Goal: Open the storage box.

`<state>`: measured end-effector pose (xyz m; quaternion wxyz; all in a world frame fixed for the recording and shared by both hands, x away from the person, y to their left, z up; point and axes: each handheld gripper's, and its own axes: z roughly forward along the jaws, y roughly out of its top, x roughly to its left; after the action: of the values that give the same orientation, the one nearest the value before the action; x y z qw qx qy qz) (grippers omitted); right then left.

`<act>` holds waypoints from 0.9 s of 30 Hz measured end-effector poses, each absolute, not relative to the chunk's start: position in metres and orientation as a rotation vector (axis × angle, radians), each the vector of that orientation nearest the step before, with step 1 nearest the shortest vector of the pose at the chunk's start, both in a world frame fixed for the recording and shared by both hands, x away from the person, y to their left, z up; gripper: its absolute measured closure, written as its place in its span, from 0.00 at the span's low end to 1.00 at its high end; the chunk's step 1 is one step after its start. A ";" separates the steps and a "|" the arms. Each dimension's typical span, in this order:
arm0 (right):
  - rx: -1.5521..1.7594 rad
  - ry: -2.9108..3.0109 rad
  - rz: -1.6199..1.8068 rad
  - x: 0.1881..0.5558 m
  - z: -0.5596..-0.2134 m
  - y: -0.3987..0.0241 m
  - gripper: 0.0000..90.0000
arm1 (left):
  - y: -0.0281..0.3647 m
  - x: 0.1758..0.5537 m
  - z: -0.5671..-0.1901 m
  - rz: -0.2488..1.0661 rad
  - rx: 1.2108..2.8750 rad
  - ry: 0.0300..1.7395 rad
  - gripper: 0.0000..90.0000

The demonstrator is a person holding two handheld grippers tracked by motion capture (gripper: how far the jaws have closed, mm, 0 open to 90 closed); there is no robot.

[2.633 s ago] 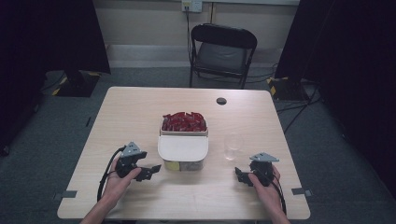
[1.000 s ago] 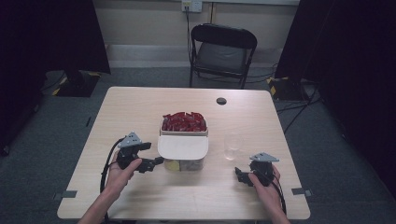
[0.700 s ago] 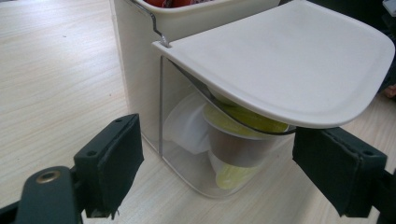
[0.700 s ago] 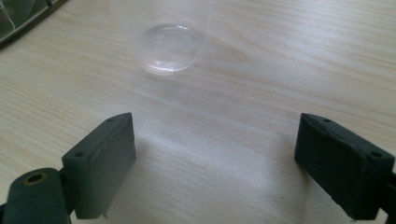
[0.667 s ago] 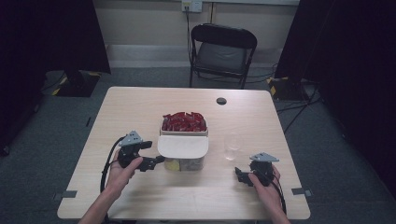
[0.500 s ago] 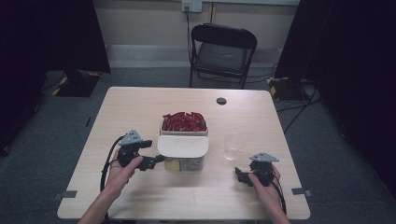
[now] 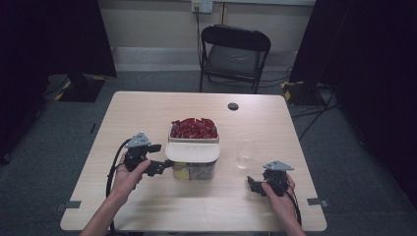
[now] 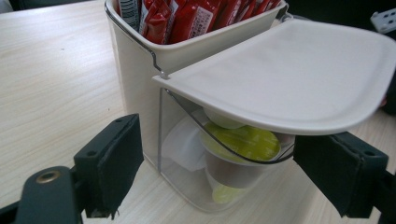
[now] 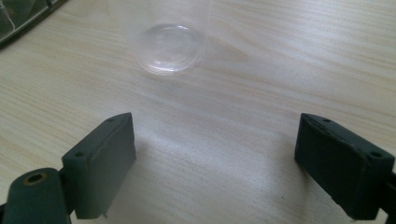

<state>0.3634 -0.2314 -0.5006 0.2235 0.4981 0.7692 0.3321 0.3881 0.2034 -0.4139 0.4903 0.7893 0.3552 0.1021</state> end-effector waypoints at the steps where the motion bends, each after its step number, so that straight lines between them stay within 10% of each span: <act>1: 1.375 2.124 0.917 0.363 -0.501 -0.231 0.13 | 0.203 0.388 -0.414 0.248 1.917 0.863 0.17; 27: 1.375 2.125 0.916 0.364 -0.501 -0.231 0.13 | 0.202 0.404 -0.397 0.248 1.901 0.841 0.17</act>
<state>0.3637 -0.2315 -0.5006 0.2230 0.4978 0.7696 0.3318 0.4036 0.2019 -0.3973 0.5005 0.7861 0.3478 0.1025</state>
